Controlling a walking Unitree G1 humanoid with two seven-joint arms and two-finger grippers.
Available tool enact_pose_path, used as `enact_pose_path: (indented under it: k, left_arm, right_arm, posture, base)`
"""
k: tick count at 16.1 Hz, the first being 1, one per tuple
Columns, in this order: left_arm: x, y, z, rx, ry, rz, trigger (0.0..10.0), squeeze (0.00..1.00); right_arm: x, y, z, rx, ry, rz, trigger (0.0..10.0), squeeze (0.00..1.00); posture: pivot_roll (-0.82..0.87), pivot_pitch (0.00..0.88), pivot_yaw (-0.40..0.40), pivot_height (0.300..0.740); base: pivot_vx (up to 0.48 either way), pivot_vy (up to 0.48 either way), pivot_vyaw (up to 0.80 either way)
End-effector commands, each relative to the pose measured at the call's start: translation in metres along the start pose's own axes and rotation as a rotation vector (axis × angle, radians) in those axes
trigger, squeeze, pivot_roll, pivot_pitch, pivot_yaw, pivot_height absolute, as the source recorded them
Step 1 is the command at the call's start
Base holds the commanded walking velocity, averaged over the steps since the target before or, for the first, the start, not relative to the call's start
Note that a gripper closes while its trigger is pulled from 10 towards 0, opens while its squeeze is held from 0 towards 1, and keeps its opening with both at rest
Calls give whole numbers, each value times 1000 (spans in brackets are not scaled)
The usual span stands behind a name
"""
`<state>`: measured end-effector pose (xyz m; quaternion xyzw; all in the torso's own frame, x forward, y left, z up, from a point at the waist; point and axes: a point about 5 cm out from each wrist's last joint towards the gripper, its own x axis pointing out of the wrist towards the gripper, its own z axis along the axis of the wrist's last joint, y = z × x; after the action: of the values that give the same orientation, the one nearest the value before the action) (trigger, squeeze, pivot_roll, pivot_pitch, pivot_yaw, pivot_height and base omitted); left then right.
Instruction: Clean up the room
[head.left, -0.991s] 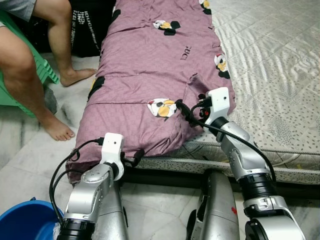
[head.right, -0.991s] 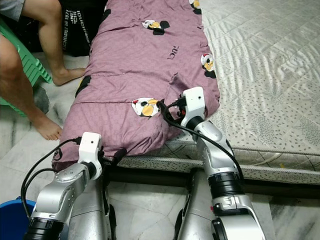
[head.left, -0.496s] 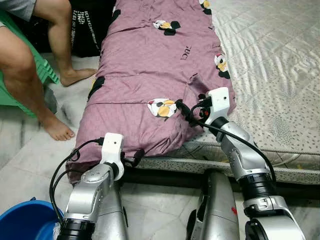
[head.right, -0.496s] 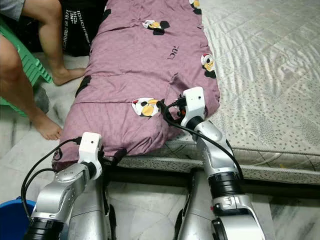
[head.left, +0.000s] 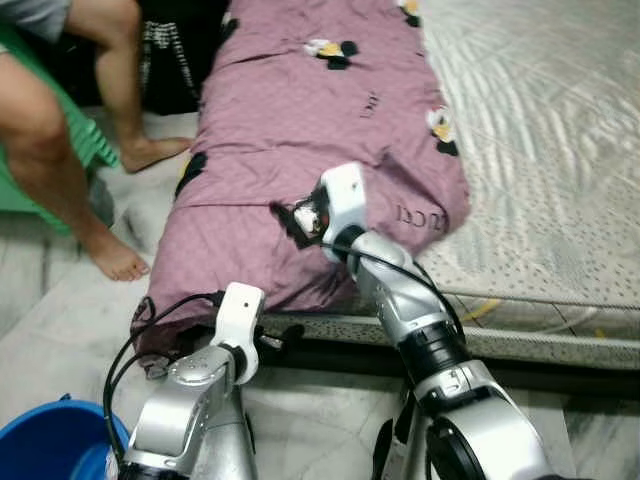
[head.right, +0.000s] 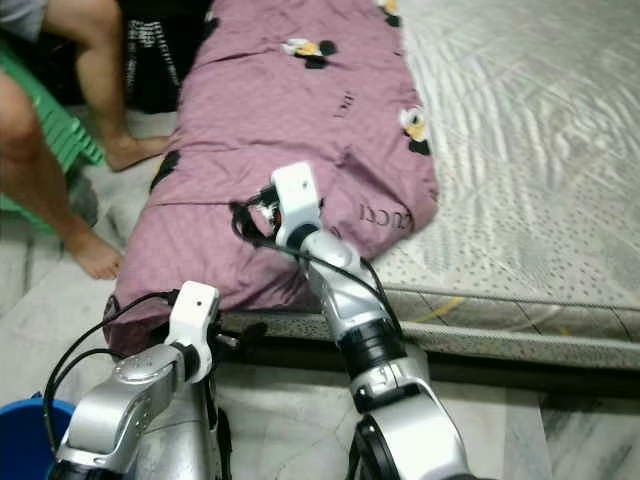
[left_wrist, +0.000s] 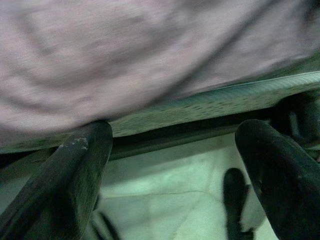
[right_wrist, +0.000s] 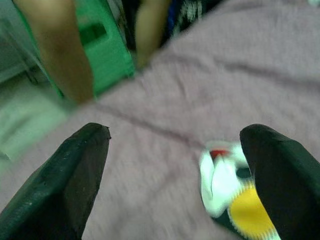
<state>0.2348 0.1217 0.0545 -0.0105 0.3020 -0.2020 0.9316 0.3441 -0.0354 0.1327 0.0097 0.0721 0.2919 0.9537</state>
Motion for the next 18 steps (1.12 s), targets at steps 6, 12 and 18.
enact_pose_path:
  k: [6,12,18]
  left_arm:
    - [-17,2,0,-25,-5,35,10000,0]
    - [-63,21,-15,-106,-85,329,10000,0]
    - [-95,23,-21,-196,-191,514,10000,0]
  right_arm:
    - [-9,-24,-38,-79,201,-118,10000,0]
    - [-43,-95,-46,4,269,-532,10000,0]
    - [-99,-132,-69,-2,359,-731,10000,0]
  posture:
    - [26,123,-13,506]
    - [49,120,-30,506]
    - [75,127,-53,506]
  base:
    - [0,0,0]
    - [0,0,0]
    - [0,0,0]
